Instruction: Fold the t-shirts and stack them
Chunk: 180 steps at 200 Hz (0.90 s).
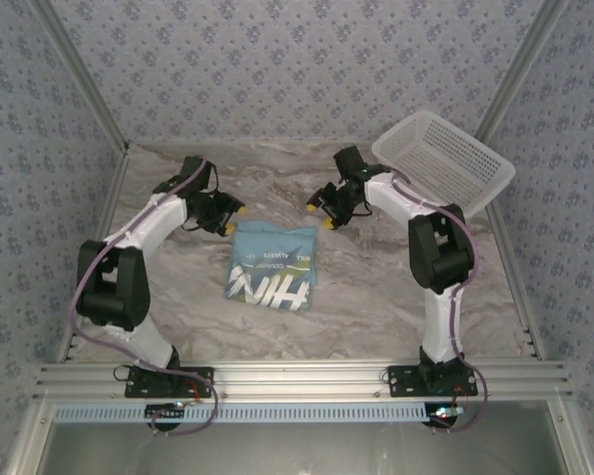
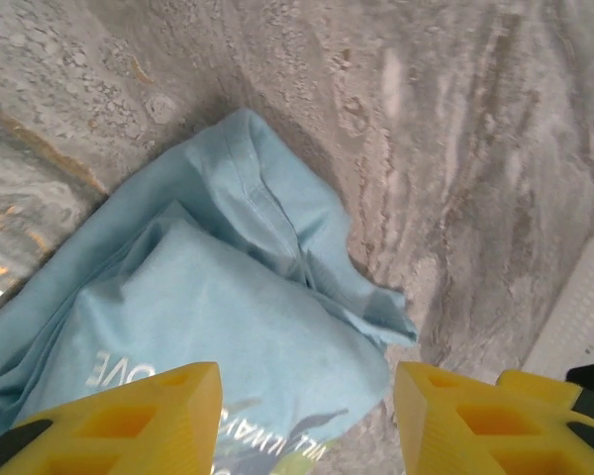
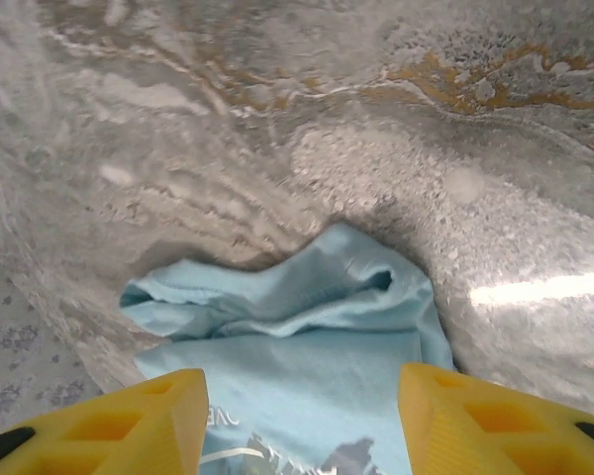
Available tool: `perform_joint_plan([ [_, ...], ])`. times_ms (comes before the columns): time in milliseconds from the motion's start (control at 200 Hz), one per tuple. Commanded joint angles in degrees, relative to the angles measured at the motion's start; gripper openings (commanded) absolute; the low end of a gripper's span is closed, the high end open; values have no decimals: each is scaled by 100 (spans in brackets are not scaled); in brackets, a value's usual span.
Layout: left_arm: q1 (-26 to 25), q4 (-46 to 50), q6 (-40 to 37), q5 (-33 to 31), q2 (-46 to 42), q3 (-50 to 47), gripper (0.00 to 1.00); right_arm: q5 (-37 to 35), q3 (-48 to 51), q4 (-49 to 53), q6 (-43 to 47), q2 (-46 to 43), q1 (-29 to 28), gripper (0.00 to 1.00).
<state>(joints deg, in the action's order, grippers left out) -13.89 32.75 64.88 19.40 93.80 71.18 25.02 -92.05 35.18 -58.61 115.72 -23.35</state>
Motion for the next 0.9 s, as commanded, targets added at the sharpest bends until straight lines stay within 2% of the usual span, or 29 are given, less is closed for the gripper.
perform_joint_plan([
  [0, -331, 780, -453, -343, -1175, -557, 46, -513, 473, 327, 473, -884, -295, 54],
  [160, -795, 520, 584, -108, -2822, -2317, 25, -577, 1646, -679, 21, -1686, -1026, 36],
  [205, -862, 165, 910, 2, -3126, -2697, 23, -607, 1722, -784, -53, -1683, -1214, 34],
  [275, -944, -268, 1230, 54, -3281, -3061, 21, -465, 1711, -1110, -154, -1464, -1406, 25],
  [390, -966, -833, 1198, 174, -2769, -3138, 21, -340, 1309, -1204, -170, -846, -1515, 17],
  [520, -930, -1059, 992, -16, -2080, -2947, 21, -287, 1032, -1055, -81, -221, -1412, 13],
  [724, -695, -244, 354, -678, -1430, -3054, 19, -421, 1040, -900, 17, 378, -1068, 12],
  [894, -212, -252, -99, -709, -842, -3380, 19, -290, 961, -811, 34, 638, -999, 12],
])
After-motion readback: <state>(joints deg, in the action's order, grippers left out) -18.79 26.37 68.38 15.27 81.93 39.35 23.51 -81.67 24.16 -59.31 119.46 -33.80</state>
